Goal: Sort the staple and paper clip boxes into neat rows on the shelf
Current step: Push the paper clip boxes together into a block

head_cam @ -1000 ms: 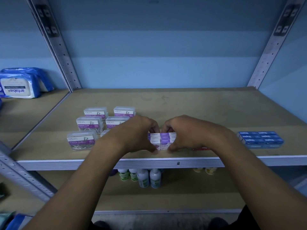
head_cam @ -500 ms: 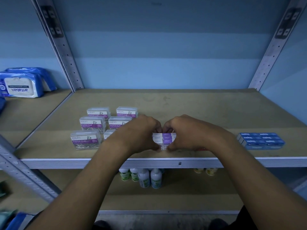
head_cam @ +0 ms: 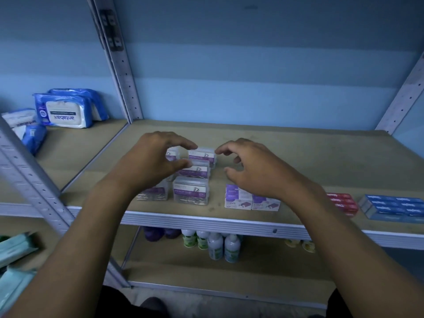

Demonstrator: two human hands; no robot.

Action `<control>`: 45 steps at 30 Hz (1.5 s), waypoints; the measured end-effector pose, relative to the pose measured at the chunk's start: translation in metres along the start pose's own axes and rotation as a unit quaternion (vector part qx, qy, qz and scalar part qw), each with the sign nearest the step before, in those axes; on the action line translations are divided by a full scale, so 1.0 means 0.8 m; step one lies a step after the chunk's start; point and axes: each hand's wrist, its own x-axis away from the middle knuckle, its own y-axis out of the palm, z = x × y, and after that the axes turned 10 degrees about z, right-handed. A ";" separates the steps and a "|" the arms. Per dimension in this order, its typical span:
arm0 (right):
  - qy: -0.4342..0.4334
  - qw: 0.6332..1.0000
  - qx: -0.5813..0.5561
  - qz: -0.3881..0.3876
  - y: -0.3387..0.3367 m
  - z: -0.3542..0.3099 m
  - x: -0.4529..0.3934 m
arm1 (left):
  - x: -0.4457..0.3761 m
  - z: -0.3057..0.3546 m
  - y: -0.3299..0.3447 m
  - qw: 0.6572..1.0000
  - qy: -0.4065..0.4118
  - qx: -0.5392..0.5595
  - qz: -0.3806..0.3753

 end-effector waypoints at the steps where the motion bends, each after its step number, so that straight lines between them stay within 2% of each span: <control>1: -0.003 1.000 -0.001 0.000 0.005 -0.004 -0.004 | 0.003 -0.010 -0.002 1.000 -0.011 -0.004 0.004; 10: -0.019 1.000 -0.014 -0.008 0.050 -0.021 -0.035 | 0.018 -0.080 -0.009 0.994 -0.106 -0.017 -0.005; 19: -0.014 0.999 -0.018 -0.029 0.066 -0.028 -0.051 | 0.016 -0.100 -0.007 0.984 -0.168 0.030 -0.052; 31: 0.002 0.999 -0.046 -0.012 0.061 -0.031 -0.051 | 0.016 -0.089 -0.011 0.982 -0.168 0.083 -0.016; 35: 0.007 0.999 -0.047 -0.013 0.047 -0.032 -0.047 | 0.023 -0.086 -0.025 0.985 -0.138 0.103 -0.009; 45: 0.003 0.997 -0.039 -0.069 0.047 -0.039 -0.033 | 0.041 -0.090 -0.033 0.986 -0.117 0.101 -0.060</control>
